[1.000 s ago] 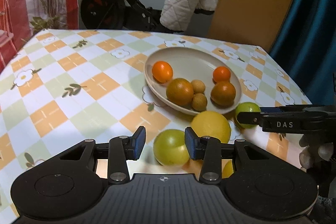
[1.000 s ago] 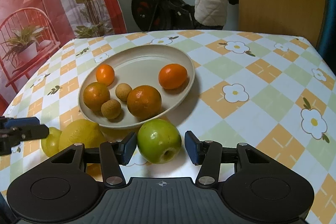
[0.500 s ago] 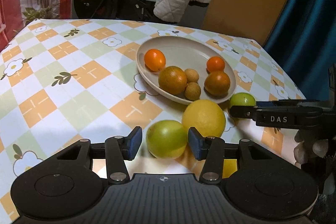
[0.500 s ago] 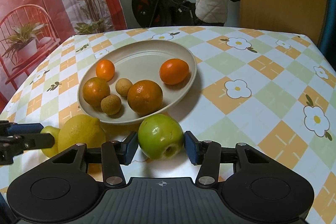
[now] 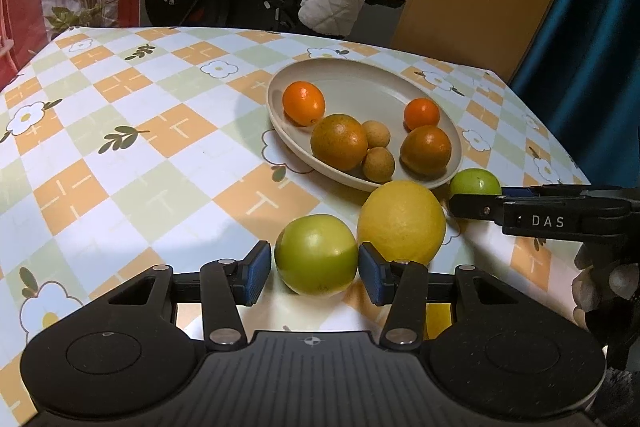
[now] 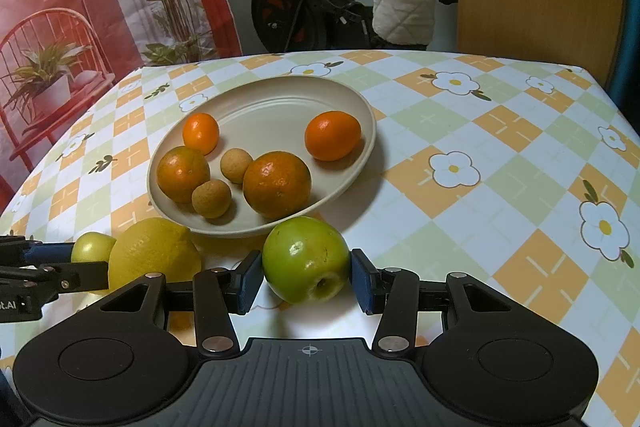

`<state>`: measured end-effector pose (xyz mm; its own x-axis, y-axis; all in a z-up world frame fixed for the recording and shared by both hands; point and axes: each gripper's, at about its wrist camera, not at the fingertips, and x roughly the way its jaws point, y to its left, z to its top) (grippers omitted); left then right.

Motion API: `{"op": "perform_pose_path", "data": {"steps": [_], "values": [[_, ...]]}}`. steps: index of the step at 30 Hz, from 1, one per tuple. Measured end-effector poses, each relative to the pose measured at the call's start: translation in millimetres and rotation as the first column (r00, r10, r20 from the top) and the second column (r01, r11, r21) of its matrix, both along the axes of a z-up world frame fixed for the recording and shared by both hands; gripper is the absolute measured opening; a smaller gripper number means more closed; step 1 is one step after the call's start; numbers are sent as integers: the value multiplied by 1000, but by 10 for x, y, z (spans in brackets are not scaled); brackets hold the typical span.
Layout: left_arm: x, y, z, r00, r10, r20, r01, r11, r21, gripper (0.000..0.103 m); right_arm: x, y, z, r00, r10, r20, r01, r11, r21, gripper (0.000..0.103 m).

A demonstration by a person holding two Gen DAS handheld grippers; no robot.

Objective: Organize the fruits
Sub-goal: 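Close the left tool on the green lime while the right tool grips the green apple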

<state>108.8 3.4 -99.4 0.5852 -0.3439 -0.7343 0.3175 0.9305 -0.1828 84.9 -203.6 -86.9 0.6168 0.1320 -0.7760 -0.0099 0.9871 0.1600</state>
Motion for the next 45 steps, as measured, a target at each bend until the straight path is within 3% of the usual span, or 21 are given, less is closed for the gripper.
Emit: {"op": "perform_pose_path", "data": {"steps": [12,32,45], "values": [[-125,-97,119,993,-27,118,14,994,107,48,-4,4,-6,1000,1,3,-1,1000,1,43],[-296,-189,260,973,-83,217,42,982,185,49,-91,-64,96,999,-18,47,18,1000,-2,43],[-303,-249,318,959,-103,265,42,973,229,49,22,-113,248,995,6,97,-1,999,-50,43]]}}
